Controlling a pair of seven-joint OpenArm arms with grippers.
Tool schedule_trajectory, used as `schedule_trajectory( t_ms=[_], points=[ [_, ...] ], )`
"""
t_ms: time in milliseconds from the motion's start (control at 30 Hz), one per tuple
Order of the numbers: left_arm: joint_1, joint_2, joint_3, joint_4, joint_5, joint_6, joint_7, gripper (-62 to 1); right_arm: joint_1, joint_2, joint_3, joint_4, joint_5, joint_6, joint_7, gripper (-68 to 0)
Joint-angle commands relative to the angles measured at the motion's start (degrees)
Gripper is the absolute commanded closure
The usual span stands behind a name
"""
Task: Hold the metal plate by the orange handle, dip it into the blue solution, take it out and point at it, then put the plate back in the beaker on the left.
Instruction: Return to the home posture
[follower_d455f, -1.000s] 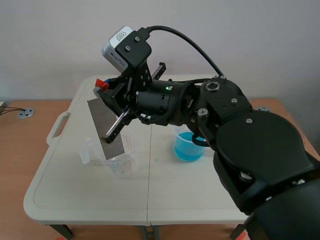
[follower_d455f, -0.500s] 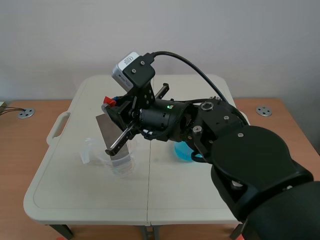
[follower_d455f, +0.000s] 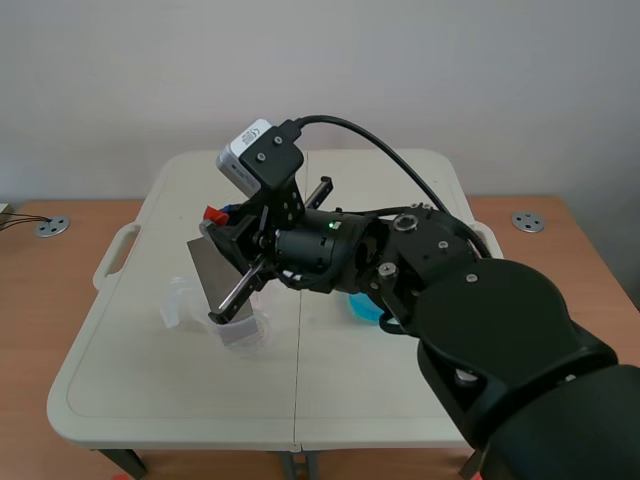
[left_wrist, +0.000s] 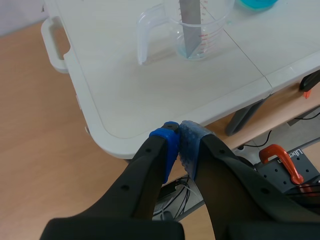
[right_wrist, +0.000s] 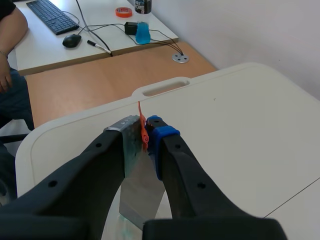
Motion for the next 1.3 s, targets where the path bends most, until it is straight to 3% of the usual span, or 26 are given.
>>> schedule_trajectory(
  t_ms=[0, 100, 167, 233, 300, 333, 500, 833, 1033, 1167, 1267],
  points=[
    [0.2, 0.1, -0.6, 0.4, -0.5, -0.1, -0.6, -1.5, 0.8, 0.0, -0.1, 0.3, -0.2, 0.0, 0.2, -11.8],
    [0.2, 0.1, -0.6, 0.4, -0.5, -0.1, -0.6, -1.5, 0.8, 0.0, -0.1, 0.3, -0.2, 0.0, 0.0, -20.2],
    [0.2, 0.1, -0.6, 0.4, 0.3, -0.2, -0.6, -6.5, 0.8, 0.0, -0.1, 0.3, -0.2, 0.0, 0.0, -26.8],
    [0.0, 0.1, -0.6, 0.4, 1.9, -0.9, -0.6, -24.1, 0.8, 0.0, -0.1, 0.3, -0.2, 0.0, 0.0, -33.5],
    [-0.3, 0.1, -0.6, 0.4, 2.3, -1.2, -0.5, -52.4, 0.9, 0.0, -0.1, 0.3, -0.1, -0.7, 0.0, -39.4],
    [-0.4, 0.1, -0.6, 0.4, 2.2, -1.3, -0.3, -62.3, 0.9, 0.0, -0.1, 0.3, -0.1, -1.4, 0.0, -41.8],
    [-1.5, 0.1, -0.6, 0.5, 2.3, -1.4, 2.0, -62.3, 0.9, 0.0, 0.0, 0.3, 0.1, -3.1, 0.1, -49.6],
    [-1.8, 0.1, -0.6, 0.5, 2.3, -1.6, 2.2, -62.3, 0.8, 0.7, 2.4, 0.7, 4.1, -3.5, 0.5, -66.5],
    [-3.8, 0.0, -0.6, 0.5, 2.1, -1.6, 0.4, -62.3, -0.2, 5.9, 2.5, 3.2, 9.7, -4.6, 2.0, -66.4],
    [-9.1, 0.0, -0.6, 0.6, 2.1, -1.6, -0.3, -62.3, -3.8, 10.2, 4.5, 8.4, 11.1, -7.3, 1.9, -66.4],
    [-13.3, -0.4, -0.6, 0.6, 2.2, -1.7, 0.0, -62.3, -7.5, 13.1, 7.3, 13.8, 12.9, -7.5, 0.7, -66.3]
  ],
)
